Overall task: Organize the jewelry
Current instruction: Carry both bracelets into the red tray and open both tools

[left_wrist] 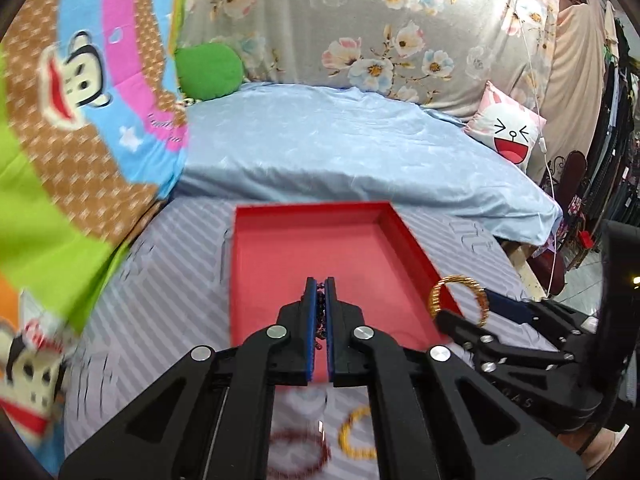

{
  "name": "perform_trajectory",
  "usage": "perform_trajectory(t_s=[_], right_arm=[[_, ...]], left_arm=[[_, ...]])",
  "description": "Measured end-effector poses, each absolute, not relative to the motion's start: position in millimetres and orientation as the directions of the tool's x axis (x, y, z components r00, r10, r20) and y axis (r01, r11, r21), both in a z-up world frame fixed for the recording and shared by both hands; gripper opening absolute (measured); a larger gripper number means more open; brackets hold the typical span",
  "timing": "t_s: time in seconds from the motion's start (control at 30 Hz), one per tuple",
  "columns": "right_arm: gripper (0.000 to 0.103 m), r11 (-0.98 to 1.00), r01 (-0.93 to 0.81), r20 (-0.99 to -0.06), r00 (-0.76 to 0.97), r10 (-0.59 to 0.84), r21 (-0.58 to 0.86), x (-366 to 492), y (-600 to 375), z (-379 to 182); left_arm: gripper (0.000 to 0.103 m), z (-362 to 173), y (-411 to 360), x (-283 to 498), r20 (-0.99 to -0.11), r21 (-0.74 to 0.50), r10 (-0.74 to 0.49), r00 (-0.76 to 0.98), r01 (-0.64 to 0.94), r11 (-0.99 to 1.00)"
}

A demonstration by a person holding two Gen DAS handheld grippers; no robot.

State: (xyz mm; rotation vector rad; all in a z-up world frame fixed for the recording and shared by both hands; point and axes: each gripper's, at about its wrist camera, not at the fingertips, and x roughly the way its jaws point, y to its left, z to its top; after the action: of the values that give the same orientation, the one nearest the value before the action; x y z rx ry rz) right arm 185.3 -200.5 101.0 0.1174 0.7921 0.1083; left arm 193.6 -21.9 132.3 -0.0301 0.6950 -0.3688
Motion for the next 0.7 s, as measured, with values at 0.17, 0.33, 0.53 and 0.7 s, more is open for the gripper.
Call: perform_trajectory(t_s=[0.17,0.33,0.53,0.7], right_arm=[[0.057,0.988,-0.074,-0.717,0.681,0.147,0.132,241.8,-197.6,97.8],[0.057,0.989,-0.074,-0.754,0.641,0.143,0.124,292.2,-197.4,84.7],[0.057,0.993,-0.067,-0.802,0.586,0.116,0.095,330.9,-194.0,62.9],[0.058,0.995,-0.060,-0.830,0.548,0.103,0.083,345.2,-193.3,48.9]], left_arm=[[0.004,123.8,-38.5,252.2,-0.638,-0.162,-0.372,0.674,0.354,0.921],[0.004,105.5,-48.3,294.1,-0.672,-0.170,-0.376,0.638,0.361,0.917],[0.004,81.7,-48.8,332.8,-0.712,-0.157,-0.340,0.614,0.333,0.930],[0.004,63.6,-46.5,355.6,-0.744,-0.166,-0.326,0.584,0.311,0.936]])
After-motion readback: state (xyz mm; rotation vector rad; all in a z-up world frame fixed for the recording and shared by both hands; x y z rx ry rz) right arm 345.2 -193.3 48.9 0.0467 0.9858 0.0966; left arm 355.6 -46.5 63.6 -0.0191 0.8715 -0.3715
